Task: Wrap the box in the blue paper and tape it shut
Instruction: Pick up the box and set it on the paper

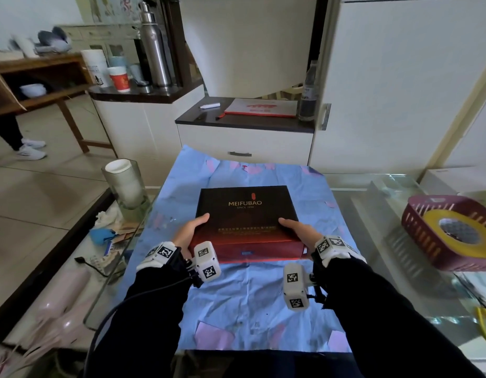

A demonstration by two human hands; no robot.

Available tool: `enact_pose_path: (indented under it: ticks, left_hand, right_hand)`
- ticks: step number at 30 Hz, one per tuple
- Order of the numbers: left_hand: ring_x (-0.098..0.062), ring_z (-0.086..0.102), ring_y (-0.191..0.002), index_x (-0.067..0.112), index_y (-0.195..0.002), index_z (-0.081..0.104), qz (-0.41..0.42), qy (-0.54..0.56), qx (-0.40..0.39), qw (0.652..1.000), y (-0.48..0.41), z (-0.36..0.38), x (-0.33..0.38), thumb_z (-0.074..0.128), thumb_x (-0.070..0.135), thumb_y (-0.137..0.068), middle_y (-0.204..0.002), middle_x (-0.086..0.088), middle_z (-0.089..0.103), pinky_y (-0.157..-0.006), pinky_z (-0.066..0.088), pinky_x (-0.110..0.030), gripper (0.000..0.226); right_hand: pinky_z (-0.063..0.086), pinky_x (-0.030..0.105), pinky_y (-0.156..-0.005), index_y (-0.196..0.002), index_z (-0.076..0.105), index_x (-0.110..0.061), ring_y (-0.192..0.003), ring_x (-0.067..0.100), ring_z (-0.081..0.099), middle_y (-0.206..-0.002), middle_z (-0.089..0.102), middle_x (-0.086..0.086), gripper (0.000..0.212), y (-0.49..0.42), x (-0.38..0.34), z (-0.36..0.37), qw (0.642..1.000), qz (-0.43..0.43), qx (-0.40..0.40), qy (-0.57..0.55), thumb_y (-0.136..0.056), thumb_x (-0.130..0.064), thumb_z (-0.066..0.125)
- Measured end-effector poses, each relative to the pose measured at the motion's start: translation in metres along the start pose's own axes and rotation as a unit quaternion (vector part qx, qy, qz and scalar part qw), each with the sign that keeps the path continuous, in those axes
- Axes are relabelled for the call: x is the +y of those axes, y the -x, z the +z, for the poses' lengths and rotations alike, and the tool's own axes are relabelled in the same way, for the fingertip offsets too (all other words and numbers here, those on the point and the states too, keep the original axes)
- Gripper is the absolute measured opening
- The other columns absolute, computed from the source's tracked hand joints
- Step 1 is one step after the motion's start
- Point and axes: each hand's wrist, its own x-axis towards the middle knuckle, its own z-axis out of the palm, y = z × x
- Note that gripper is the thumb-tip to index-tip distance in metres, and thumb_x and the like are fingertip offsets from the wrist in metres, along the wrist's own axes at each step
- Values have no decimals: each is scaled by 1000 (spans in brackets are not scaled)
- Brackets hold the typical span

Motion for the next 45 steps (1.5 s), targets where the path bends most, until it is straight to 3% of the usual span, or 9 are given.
enact_pose_path:
  ticks: [5, 12, 16, 18, 22, 24, 33, 39, 45]
  left_hand:
    - [-26, 68, -63, 7, -112, 64, 23, 64, -19, 998, -4, 9, -7, 59, 36, -86, -82, -12, 71, -64, 58, -32, 40]
    - [-27, 63, -85, 3, -123, 59, 58, 91, 36, 994, -1, 22, -9, 63, 29, -84, -121, -19, 62, -65, 53, -30, 47]
    - [-24, 62, -79, 5, -108, 61, 66, 83, 57, 993, 2, 35, -13, 64, 27, -83, -102, -14, 63, -60, 49, -30, 33]
    - [-27, 65, -92, 7, -120, 52, 66, 94, 66, 991, -1, 41, -18, 76, 34, -67, -111, -14, 63, -58, 53, -30, 63]
    - [-29, 60, -111, 25, -146, 12, 82, 143, 84, 983, -8, 45, -22, 82, 27, -63, -126, -15, 57, -86, 55, -43, 108]
    - [-31, 60, -114, 26, -147, 19, 67, 129, 37, 989, -6, 47, -22, 87, 32, -56, -130, -16, 57, -83, 56, -45, 114]
    - [-31, 60, -93, 16, -102, 60, 55, 166, 41, 984, 2, 46, -8, 55, 54, -86, -111, -13, 59, -72, 49, -40, 41]
    - [-22, 56, -75, 15, -77, 60, 28, 105, -1, 994, -14, 52, -15, 56, 64, -78, -68, -3, 65, -78, 44, -37, 49]
    - [-29, 60, -114, 15, -115, 65, 33, 15, -63, 997, -8, 81, -28, 64, 51, -79, -119, -11, 67, -107, 40, -45, 51]
  right_hand:
    - [46, 28, -63, -122, 52, -7, -73, 22, 59, -107, 61, 12, 64, -1, -1, -2, 997, -4, 18, -78, -74, -43, 72]
    - [49, 33, -68, -93, 47, -9, -71, 18, 50, -80, 48, 8, 24, 2, -1, 6, 980, -37, -4, -196, -84, -16, 68]
    - [57, 45, -73, -120, 45, -4, -86, 27, 58, -93, 53, 14, 52, 7, 2, 11, 981, -30, -60, -183, -79, -17, 73]
    - [57, 44, -62, -127, 35, -13, -89, 35, 62, -105, 53, 19, 62, 15, 3, 15, 979, -14, -110, -170, -80, -23, 73]
    - [55, 54, -70, -130, 20, -27, -110, 44, 57, -129, 42, 20, 72, 21, 1, 23, 970, 1, -140, -198, -81, -18, 72]
    - [55, 51, -65, -131, 20, -27, -108, 43, 56, -132, 40, 21, 72, 21, -2, 21, 972, -9, -125, -197, -82, -16, 71]
    - [54, 47, -74, -115, 38, -25, -70, 23, 50, -77, 48, 10, 46, 18, -14, -21, 980, -50, -114, -157, -82, -19, 69]
    - [56, 43, -67, -91, 48, -16, -60, 22, 52, -74, 49, 11, 14, 24, -18, -50, 990, -38, -67, -114, -89, -23, 60]
    - [53, 35, -51, -97, 49, -11, -58, 24, 53, -75, 51, 12, 20, 28, -11, -77, 996, -16, -26, -81, -90, -28, 57]
